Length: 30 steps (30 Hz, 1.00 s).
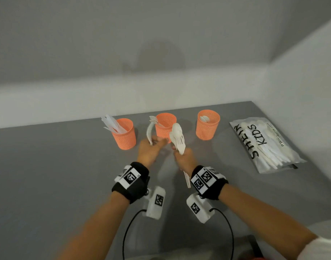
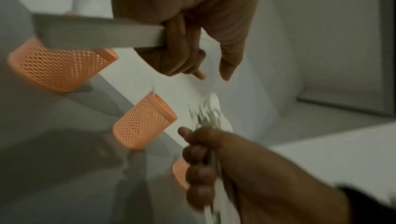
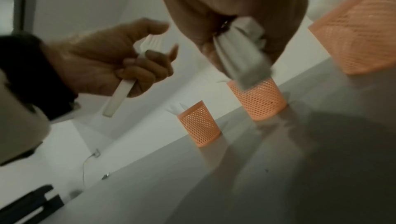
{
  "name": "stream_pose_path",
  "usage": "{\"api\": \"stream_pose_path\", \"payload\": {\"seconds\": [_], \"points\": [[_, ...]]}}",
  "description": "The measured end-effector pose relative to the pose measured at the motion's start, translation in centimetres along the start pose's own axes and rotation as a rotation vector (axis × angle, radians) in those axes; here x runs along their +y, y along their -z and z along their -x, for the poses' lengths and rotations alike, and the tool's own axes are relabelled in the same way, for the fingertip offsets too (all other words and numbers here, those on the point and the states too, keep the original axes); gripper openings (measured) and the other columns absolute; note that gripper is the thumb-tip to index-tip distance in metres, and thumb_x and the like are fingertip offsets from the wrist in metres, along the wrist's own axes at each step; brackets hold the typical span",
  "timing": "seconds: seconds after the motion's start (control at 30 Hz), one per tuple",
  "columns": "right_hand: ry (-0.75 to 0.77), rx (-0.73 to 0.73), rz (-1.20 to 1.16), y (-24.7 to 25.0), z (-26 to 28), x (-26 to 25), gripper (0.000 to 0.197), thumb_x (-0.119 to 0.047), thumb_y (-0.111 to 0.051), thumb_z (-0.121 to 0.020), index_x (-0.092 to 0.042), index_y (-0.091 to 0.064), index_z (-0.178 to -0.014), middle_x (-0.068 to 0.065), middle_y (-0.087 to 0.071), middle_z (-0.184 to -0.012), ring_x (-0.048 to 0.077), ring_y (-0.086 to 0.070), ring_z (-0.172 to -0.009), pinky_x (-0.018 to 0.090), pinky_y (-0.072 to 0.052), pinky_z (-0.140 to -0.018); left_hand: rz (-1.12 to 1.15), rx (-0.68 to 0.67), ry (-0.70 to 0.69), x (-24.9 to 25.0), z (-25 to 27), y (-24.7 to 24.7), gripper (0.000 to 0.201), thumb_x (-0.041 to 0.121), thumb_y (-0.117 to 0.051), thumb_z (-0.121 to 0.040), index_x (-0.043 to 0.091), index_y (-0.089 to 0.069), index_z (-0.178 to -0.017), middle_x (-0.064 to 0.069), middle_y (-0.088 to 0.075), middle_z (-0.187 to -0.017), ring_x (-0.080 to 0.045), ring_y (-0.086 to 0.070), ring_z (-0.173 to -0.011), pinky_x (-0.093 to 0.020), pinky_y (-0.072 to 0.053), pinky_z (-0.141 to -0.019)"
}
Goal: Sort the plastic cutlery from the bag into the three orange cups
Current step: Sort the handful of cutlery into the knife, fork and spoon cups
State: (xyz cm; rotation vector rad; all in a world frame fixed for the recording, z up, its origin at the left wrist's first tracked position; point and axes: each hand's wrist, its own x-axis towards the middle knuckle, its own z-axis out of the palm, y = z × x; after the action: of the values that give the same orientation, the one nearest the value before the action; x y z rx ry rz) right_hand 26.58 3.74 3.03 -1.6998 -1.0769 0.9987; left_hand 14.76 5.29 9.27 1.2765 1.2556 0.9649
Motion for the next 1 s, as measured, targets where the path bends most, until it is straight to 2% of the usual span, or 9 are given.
{"api": "stream_pose_path", "payload": {"seconds": [0.1,0.23,0.4,0.53,0.6,0.7,0.8,0.9,1.0], "points": [[0.064,0.051,0.043,-0.2,0.2,0.0,0.030,-0.015,-0.052,-0.088,-0.009,-0.055,-0.117,0.002,-0.063,-0.092,0.022,-0.061,-0.086,0.034,-0.049,-0.077,-0.027,-0.046,-0.030,-1.3,0.9,-2.2,0.023,0.006,-0.066,-0.083,0.013,-0.058,-0.063,0.010,-0.054,-0.046,0.004,-0.045,-0.033,-0.005,-0.032,-0.039],[0.045,0.093,-0.020,-0.3,1.1,-0.6,0.046,-0.041,-0.050,-0.073,-0.013,-0.053,-0.109,0.001,-0.062,-0.095,0.021,-0.059,-0.091,0.041,-0.050,-0.086,-0.005,-0.060,-0.016,-2.6,0.7,-3.7,0.018,0.004,-0.069,-0.079,0.013,-0.062,-0.065,-0.002,-0.062,-0.067,-0.005,-0.058,-0.060,-0.018,-0.046,-0.065],[0.022,0.119,-0.076,0.5,2.3,-1.3,0.063,-0.057,-0.037,-0.056,-0.015,-0.046,-0.102,0.001,-0.054,-0.088,0.019,-0.052,-0.085,0.042,-0.046,-0.087,-0.078,0.025,0.042,-3.3,0.6,-4.9,0.026,0.024,-0.075,-0.076,0.014,-0.055,-0.063,0.001,-0.057,-0.065,-0.010,-0.053,-0.060,-0.022,-0.044,-0.061],[0.043,0.098,0.133,0.9,2.4,-0.7,0.036,-0.032,-0.054,-0.086,-0.008,-0.047,-0.112,0.009,-0.059,-0.094,0.028,-0.059,-0.090,0.044,-0.049,-0.084,-0.244,0.018,0.032,-2.8,0.8,-5.4,0.029,0.024,-0.067,-0.082,0.017,-0.049,-0.060,0.002,-0.054,-0.060,-0.012,-0.052,-0.057,-0.020,-0.037,-0.052],[0.041,0.102,0.189,0.8,2.4,-0.3,0.034,-0.030,-0.054,-0.089,-0.008,-0.046,-0.114,0.013,-0.063,-0.097,0.033,-0.061,-0.092,0.046,-0.050,-0.081,-0.303,0.037,0.019,-2.3,0.6,-5.5,0.020,0.024,-0.061,-0.083,0.012,-0.055,-0.068,-0.005,-0.062,-0.071,-0.021,-0.058,-0.068,-0.025,-0.042,-0.059],[0.048,0.109,0.237,0.9,2.6,-0.4,0.034,-0.022,-0.051,-0.089,-0.009,-0.044,-0.119,0.014,-0.063,-0.101,0.034,-0.061,-0.092,0.042,-0.050,-0.078,-0.262,0.134,-0.028,-1.9,-0.5,-5.2,0.027,0.023,-0.053,-0.086,-0.002,-0.061,-0.090,-0.014,-0.067,-0.084,-0.027,-0.060,-0.075,-0.028,-0.042,-0.066],[0.061,0.108,0.259,0.9,2.8,-0.8,0.032,-0.019,-0.049,-0.089,-0.010,-0.044,-0.119,0.014,-0.063,-0.100,0.035,-0.061,-0.090,0.045,-0.051,-0.078,-0.138,0.129,-0.022,-1.5,-0.8,-5.2,0.029,0.025,-0.052,-0.088,0.002,-0.060,-0.104,-0.011,-0.068,-0.089,-0.024,-0.064,-0.079,-0.031,-0.048,-0.071],[0.057,0.108,0.280,1.0,2.6,-0.9,0.032,-0.027,-0.048,-0.091,-0.010,-0.042,-0.118,0.014,-0.064,-0.100,0.035,-0.061,-0.089,0.043,-0.051,-0.076,-0.138,0.054,0.027,-1.8,-0.4,-5.6,0.021,0.026,-0.054,-0.090,0.006,-0.061,-0.088,-0.005,-0.061,-0.073,-0.018,-0.055,-0.062,-0.029,-0.043,-0.065],[0.070,0.095,0.323,1.3,2.6,-0.7,0.030,-0.017,-0.047,-0.089,-0.009,-0.041,-0.118,0.017,-0.063,-0.100,0.037,-0.060,-0.088,0.045,-0.051,-0.076,-0.090,0.090,0.028,-1.7,-0.6,-5.0,0.022,0.015,-0.048,-0.092,0.013,-0.056,-0.072,-0.008,-0.057,-0.072,-0.016,-0.045,-0.053,-0.028,-0.039,-0.060]]}}
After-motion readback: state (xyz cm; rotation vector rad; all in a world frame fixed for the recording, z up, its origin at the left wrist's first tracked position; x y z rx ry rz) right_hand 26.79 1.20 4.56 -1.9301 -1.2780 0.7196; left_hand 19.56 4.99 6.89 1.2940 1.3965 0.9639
